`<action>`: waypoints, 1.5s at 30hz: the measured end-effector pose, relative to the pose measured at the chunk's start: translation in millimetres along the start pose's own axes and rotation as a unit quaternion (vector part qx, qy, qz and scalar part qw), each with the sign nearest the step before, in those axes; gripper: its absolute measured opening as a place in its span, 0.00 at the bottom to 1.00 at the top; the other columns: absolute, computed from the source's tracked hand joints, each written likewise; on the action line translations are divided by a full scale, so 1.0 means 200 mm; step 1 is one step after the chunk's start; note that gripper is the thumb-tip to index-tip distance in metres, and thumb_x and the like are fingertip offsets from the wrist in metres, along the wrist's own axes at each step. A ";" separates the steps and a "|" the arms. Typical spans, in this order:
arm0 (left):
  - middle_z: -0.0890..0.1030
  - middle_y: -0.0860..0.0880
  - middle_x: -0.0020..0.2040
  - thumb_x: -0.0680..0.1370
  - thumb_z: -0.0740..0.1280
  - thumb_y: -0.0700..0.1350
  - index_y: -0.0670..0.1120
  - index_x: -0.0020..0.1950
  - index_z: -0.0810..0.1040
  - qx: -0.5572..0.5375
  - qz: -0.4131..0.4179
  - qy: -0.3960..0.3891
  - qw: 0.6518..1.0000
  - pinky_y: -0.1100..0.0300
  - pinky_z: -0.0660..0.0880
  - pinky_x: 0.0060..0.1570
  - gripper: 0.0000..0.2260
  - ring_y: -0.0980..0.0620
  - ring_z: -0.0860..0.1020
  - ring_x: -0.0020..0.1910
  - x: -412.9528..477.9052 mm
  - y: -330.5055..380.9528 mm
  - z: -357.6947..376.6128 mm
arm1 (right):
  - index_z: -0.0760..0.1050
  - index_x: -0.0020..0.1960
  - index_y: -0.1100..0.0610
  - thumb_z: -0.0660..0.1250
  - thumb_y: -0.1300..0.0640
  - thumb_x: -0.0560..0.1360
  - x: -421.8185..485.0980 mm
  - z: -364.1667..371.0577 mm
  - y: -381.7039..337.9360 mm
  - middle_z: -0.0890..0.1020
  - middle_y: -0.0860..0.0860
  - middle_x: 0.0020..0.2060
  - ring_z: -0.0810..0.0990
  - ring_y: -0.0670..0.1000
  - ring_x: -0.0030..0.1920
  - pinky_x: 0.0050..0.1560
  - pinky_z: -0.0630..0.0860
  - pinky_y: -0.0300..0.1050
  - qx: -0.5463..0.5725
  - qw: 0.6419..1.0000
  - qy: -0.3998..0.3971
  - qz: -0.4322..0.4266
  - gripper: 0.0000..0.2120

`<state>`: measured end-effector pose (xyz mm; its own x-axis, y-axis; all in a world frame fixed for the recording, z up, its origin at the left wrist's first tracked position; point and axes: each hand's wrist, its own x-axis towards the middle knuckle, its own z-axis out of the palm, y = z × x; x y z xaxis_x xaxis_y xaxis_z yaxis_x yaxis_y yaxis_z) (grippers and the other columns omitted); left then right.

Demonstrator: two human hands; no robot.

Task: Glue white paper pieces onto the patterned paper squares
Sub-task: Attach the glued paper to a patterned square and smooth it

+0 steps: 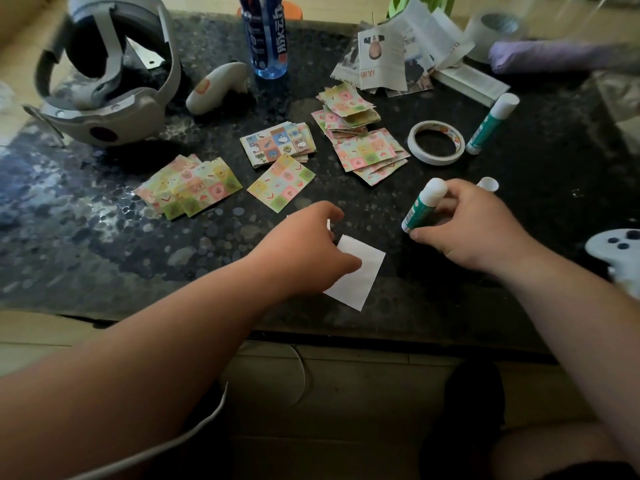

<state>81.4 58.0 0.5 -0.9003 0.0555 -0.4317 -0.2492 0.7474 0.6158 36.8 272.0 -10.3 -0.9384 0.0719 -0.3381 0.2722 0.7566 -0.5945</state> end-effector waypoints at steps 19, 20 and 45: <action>0.80 0.47 0.39 0.72 0.79 0.48 0.48 0.59 0.81 -0.165 -0.111 -0.060 0.978 0.60 0.68 0.30 0.17 0.51 0.75 0.33 0.06 0.04 0.04 | 0.76 0.60 0.65 0.66 0.71 0.78 -0.27 0.07 -0.07 0.83 0.64 0.52 0.86 0.58 0.51 0.56 0.82 0.52 0.460 0.856 -0.143 0.189 0.11; 0.79 0.48 0.38 0.72 0.79 0.49 0.49 0.54 0.83 -0.161 -0.112 -0.061 0.979 0.60 0.68 0.30 0.13 0.51 0.75 0.33 0.06 0.04 0.06 | 0.77 0.59 0.65 0.67 0.71 0.78 -0.27 0.07 -0.07 0.84 0.64 0.53 0.86 0.59 0.52 0.56 0.82 0.52 0.458 0.858 -0.140 0.187 0.10; 0.82 0.36 0.54 0.64 0.71 0.43 0.42 0.46 0.83 -0.465 -0.093 -0.012 0.880 0.41 0.78 0.52 0.12 0.34 0.81 0.51 -0.09 -0.13 0.01 | 0.80 0.43 0.61 0.73 0.66 0.73 -0.28 0.24 -0.18 0.84 0.53 0.32 0.82 0.47 0.30 0.30 0.75 0.40 0.250 0.958 -0.142 -0.012 0.03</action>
<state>104.3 39.4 -9.6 -0.8079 0.0117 -0.5892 -0.5862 -0.1188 0.8014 90.2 209.7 -6.0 -0.8695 -0.1744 -0.4621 0.3855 0.3455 -0.8556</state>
